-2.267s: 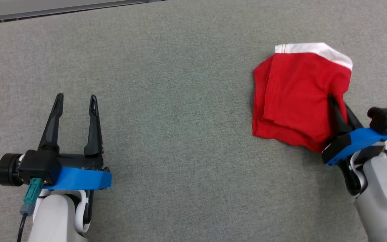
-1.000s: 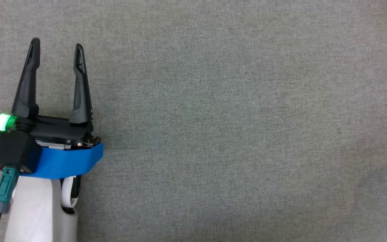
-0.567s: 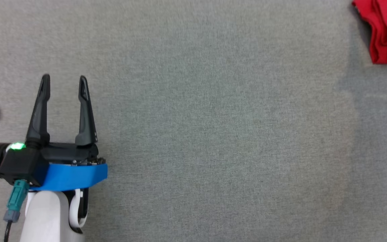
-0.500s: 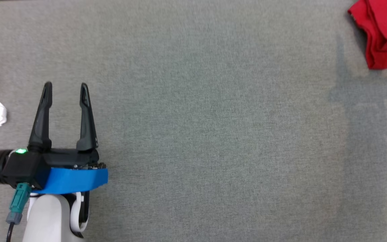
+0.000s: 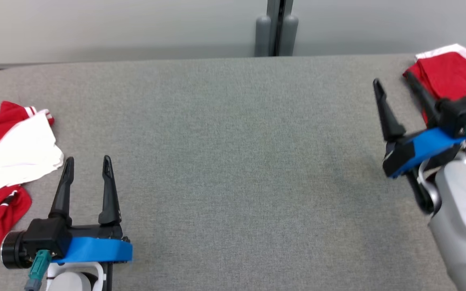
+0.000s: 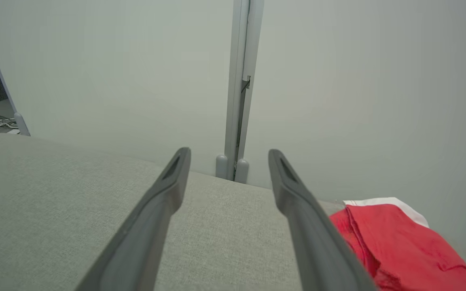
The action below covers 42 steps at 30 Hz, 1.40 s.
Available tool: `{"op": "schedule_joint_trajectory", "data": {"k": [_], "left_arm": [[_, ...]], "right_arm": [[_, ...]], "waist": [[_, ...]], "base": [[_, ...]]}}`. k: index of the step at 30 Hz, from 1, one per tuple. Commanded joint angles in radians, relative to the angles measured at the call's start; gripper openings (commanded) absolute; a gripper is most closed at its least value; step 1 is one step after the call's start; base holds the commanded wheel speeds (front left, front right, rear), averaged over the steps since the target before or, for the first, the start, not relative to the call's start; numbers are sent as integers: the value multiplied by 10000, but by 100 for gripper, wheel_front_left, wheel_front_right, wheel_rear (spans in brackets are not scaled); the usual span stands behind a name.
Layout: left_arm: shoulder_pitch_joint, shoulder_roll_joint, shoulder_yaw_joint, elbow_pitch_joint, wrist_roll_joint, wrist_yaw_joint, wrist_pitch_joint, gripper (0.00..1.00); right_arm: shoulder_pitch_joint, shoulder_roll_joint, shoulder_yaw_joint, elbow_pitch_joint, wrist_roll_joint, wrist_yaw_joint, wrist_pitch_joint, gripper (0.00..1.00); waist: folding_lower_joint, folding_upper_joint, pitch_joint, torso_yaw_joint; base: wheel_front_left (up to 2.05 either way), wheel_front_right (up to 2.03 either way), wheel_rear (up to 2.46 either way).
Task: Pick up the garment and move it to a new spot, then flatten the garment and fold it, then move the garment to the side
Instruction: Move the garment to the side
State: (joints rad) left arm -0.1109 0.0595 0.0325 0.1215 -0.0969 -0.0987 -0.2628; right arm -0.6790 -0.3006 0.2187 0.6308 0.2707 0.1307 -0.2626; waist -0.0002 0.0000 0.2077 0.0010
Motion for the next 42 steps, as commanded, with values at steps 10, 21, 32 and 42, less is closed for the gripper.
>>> {"op": "schedule_joint_trajectory", "data": {"k": [10,21,32,42], "left_arm": [[606,-64,8,344,-64,97,-27,100],[731,-82,-60,667,-105,93,-27,100],[790,-88,-210,959,-101,106,-27,100],[779,-90,-253,988,-21,135,-27,100]], "right_arm": [[2831,576,-363,-1470,455,2,-29,100],[5286,1449,-1715,-3459,-121,2,-30,100],[6318,2208,-2354,-4391,-815,2,51,100],[6721,2444,-2588,-4768,-946,2,212,100]], "waist": [[2,0,-1008,100],[2,0,-1197,187],[2,0,-1454,373],[2,0,-1482,379]], "base": [[0,0,0],[0,0,0],[0,0,0],[0,0,0]]}}
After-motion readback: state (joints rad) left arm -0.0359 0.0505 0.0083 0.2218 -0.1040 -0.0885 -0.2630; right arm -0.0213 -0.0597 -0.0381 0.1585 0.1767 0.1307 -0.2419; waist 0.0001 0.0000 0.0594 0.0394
